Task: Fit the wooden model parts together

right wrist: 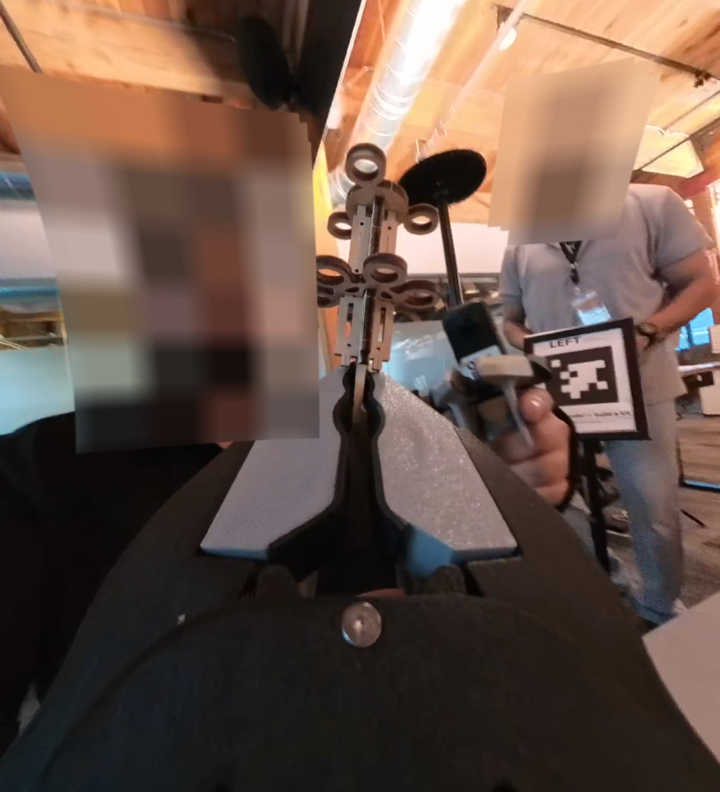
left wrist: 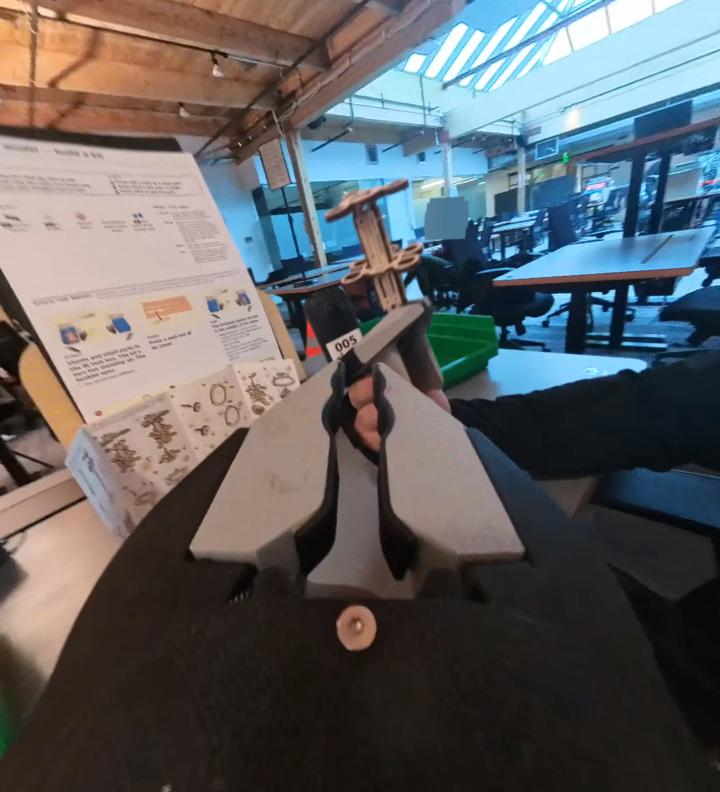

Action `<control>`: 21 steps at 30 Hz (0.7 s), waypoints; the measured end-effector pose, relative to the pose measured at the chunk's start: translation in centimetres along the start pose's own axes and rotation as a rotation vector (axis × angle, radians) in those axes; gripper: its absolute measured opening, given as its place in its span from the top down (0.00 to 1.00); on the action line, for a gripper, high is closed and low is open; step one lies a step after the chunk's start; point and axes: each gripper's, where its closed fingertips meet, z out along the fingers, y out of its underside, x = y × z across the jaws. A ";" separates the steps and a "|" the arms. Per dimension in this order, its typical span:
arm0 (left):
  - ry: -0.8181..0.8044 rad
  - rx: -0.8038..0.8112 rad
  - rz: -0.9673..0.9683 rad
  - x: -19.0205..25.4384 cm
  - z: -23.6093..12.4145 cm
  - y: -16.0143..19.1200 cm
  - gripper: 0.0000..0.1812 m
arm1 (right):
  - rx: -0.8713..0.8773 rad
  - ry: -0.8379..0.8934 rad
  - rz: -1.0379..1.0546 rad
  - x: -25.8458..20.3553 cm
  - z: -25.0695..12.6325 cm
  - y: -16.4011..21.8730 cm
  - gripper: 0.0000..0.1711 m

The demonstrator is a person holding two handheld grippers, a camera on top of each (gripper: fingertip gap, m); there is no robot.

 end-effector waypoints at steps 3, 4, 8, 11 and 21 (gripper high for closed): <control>-0.029 0.042 0.039 0.3 -0.4 -2.5 0.97 | -0.034 0.015 -0.012 1.1 1.2 0.2 1.00; -0.022 0.050 0.036 0.5 -0.6 -3.2 0.97 | -0.038 0.006 -0.011 1.3 1.5 0.2 1.00; -0.025 0.031 0.013 0.4 -0.7 -4.4 1.00 | -0.068 -0.034 0.003 2.1 2.6 0.3 1.00; -0.018 -0.003 -0.023 -0.1 -0.5 -3.9 1.00 | -0.105 -0.033 -0.001 2.7 3.5 0.8 1.00; 0.113 0.045 -0.068 0.9 0.2 -5.4 1.00 | -0.170 -0.008 -0.034 2.2 4.1 1.0 1.00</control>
